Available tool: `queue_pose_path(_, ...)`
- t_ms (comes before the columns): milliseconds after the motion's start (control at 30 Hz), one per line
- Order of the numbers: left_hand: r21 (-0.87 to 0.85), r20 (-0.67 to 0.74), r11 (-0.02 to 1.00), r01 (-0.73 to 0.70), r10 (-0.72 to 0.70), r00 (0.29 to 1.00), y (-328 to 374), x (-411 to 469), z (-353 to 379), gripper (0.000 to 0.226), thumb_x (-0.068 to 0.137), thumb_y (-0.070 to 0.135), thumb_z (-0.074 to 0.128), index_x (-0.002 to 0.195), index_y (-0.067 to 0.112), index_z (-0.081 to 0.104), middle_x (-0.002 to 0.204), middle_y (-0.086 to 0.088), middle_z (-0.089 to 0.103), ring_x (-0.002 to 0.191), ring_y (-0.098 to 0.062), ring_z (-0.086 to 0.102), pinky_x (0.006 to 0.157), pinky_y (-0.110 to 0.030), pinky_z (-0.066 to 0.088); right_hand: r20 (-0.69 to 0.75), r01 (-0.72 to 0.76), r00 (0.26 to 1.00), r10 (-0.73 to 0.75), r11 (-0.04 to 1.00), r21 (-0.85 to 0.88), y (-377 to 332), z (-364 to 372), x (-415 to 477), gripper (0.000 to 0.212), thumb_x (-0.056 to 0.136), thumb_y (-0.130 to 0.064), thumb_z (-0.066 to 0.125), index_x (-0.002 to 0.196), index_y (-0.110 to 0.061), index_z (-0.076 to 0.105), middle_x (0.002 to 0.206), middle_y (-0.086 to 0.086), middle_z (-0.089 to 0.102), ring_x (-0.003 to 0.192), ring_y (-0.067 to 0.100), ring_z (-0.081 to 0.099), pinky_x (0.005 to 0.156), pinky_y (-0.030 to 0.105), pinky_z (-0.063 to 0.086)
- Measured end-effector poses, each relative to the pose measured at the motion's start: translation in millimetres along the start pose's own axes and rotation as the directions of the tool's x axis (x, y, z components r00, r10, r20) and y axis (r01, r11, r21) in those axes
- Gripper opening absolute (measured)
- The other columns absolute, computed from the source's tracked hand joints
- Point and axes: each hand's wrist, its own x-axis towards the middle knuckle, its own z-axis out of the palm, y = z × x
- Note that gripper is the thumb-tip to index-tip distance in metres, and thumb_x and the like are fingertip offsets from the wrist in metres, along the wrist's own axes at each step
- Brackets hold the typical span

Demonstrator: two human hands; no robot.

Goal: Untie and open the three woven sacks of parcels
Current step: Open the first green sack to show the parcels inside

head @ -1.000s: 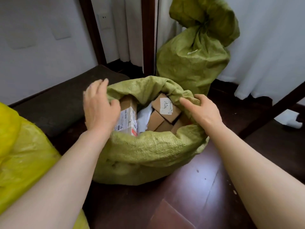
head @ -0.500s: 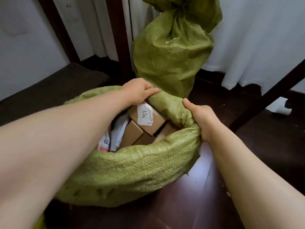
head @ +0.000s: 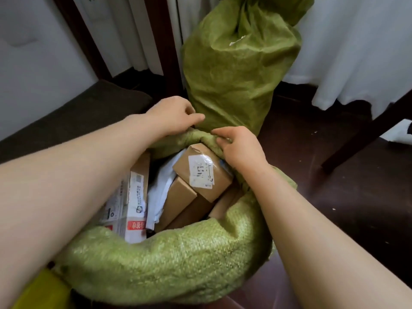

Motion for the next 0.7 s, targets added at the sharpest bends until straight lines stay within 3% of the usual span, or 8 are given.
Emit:
queue_pose_path(67,0.201,-0.043,0.979,-0.026,0.035,0.998,-18,-29,-15,0.064,0.081,0.069,0.046,0.126,0.025,0.057,0.13,-0.004,0.055,0.119,-0.027,0.05,0.096,-0.039,0.043,-0.021,-0.019,1.0,0.02,0.999,0.027,1,1,1,0.03,0.098,-0.023,0.044,0.12,-0.029,0.063,0.127,-0.002,0.061,0.12,0.019,0.052,0.097,0.036,0.044)
queue_pose_path(133,0.275,0.013,0.958,0.087,-0.094,0.995,-46,-57,-21,0.069,0.077,0.075,0.042,0.128,0.03,0.053,0.129,-0.005,0.053,0.119,-0.029,0.049,0.095,-0.042,0.043,-0.027,-0.026,0.999,0.026,0.999,0.03,1,3,1,0.029,0.098,-0.021,0.042,0.117,-0.025,0.064,0.125,0.001,0.061,0.118,0.021,0.053,0.096,0.035,0.044)
queue_pose_path(300,-0.141,-0.04,0.962,0.234,-0.242,0.97,-87,-74,-6,0.046,0.087,0.051,0.054,0.074,0.007,0.06,0.068,-0.005,0.056,0.072,-0.026,0.057,0.061,-0.031,0.039,0.018,-0.055,0.998,0.054,0.995,0.078,-3,8,-1,0.026,0.098,-0.018,0.043,0.111,-0.015,0.065,0.104,0.001,0.059,0.109,0.02,0.054,0.092,0.031,0.042)
queue_pose_path(367,-0.31,0.092,0.862,0.401,-0.393,0.915,-95,-63,-7,0.043,0.08,0.048,0.066,0.08,0.005,0.061,0.076,-0.009,0.058,0.076,-0.026,0.058,0.063,-0.03,0.042,0.002,-0.061,0.998,0.061,0.995,0.076,1,10,-1,0.023,0.097,-0.02,0.046,0.108,-0.018,0.066,0.102,-0.002,0.059,0.109,0.018,0.055,0.092,0.031,0.042)
queue_pose_path(467,-0.413,0.451,0.623,0.665,-0.494,0.743,-113,-58,-12,0.054,0.076,0.041,0.072,0.109,0.002,0.057,0.095,-0.014,0.066,0.089,-0.03,0.063,0.075,-0.038,0.053,-0.097,0.102,0.991,-0.092,0.989,0.106,-3,13,-13,0.02,0.093,-0.032,0.053,0.108,-0.03,0.067,0.119,-0.003,0.058,0.116,0.011,0.05,0.091,0.022,0.038)
queue_pose_path(567,-0.43,0.7,0.456,0.779,-0.376,0.607,-134,-64,-10,0.048,0.083,0.04,0.061,0.117,0.006,0.057,0.074,-0.013,0.073,0.067,-0.025,0.07,0.064,-0.037,0.057,0.211,0.168,0.951,-0.227,0.949,0.266,-21,2,-30,0.038,0.075,-0.059,0.062,0.109,-0.044,0.066,0.136,-0.01,0.043,0.128,0.003,0.036,0.098,0.016,0.03)
queue_pose_path(633,-0.47,0.738,0.377,0.798,-0.328,0.589,-145,-69,-8,0.061,0.072,0.04,0.067,0.125,0.013,0.056,0.086,-0.013,0.073,0.073,-0.025,0.07,0.072,-0.039,0.057,0.49,0.224,0.847,-0.203,0.975,0.018,-29,1,-33,0.073,0.051,-0.076,0.065,0.12,-0.057,0.052,0.149,-0.017,0.026,0.141,0.01,0.021,0.115,0.037,0.019)
queue_pose_path(700,-0.525,0.582,0.425,0.738,-0.454,0.675,-150,-71,-6,0.08,0.064,0.04,0.076,0.133,0.008,0.05,0.11,-0.011,0.065,0.096,-0.027,0.064,0.091,-0.039,0.05,0.52,0.272,0.844,-0.129,0.939,-0.209,-27,7,-29,0.1,0.044,-0.074,0.069,0.135,-0.057,0.031,0.155,-0.019,0.009,0.145,0.017,0.01,0.117,0.051,0.012)
